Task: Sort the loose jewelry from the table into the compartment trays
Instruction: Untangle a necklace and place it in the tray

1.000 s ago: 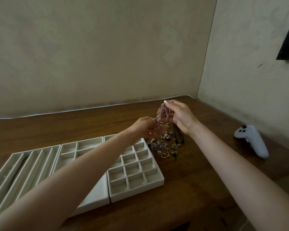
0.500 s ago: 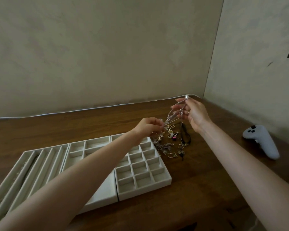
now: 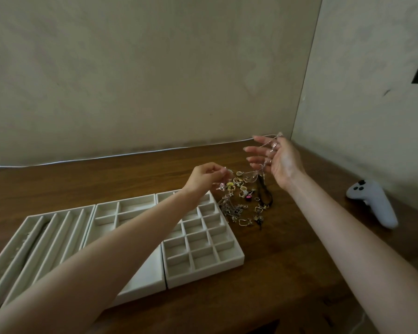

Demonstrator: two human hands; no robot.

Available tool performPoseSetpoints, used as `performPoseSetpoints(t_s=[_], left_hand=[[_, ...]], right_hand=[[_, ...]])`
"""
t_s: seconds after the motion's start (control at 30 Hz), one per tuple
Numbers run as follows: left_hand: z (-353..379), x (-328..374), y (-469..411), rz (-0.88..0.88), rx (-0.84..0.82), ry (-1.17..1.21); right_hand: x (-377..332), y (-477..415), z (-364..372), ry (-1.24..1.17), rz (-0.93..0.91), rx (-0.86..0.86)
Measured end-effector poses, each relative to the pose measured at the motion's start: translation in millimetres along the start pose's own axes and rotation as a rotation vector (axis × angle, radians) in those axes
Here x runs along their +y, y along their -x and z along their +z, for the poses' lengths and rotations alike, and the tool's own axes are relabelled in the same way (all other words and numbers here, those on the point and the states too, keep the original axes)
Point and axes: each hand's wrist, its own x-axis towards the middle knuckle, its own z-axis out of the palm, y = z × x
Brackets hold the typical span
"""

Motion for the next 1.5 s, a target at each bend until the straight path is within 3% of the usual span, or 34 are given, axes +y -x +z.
performPoseSetpoints(t_s=[0.13,0.33,0.5,0.7,0.93,1.13,1.33,1.5], left_hand=[[1.9,9.2,-2.5,0.030,0.057,0.086],[9.3,22.6,-4.1,0.107,0.012,0.068],[8.5,21.8,-5.4,0.150,0.091,-0.024],[2.6,3.6,-4.1,0.124,0.026,-0.418],[-1.7,-4.4,-3.5,0.078,0.043,-0.353],[-6.2,-7.2,-4.2,-0.001,-0.026,-0.334],[-4.3,0.1,-4.4,0.078,-0.015,-0.293],[3.0,16.0,-6.2,0.163,0.022,-0.173]], right_hand=[[6.8,2.7,-0.1,0.278,-0.051,-0.077],[8.6,10.1,9.3,0.513,-0.048,-0.440],[7.6,5.5,12.7,0.707,-0.165,-0.241],[-3.7,0.4,7.5,0.486,-0.328,-0.023],[-7.6,2.1,4.2,0.431,-0.349,0.044],[-3.1,-1.1,0.9,0.193,-0.448,0.231],[16.5,-1.2,-0.7,0.537,-0.086,-0.013],[36.4,-2.1,-1.9,0.841,0.052,-0.133]])
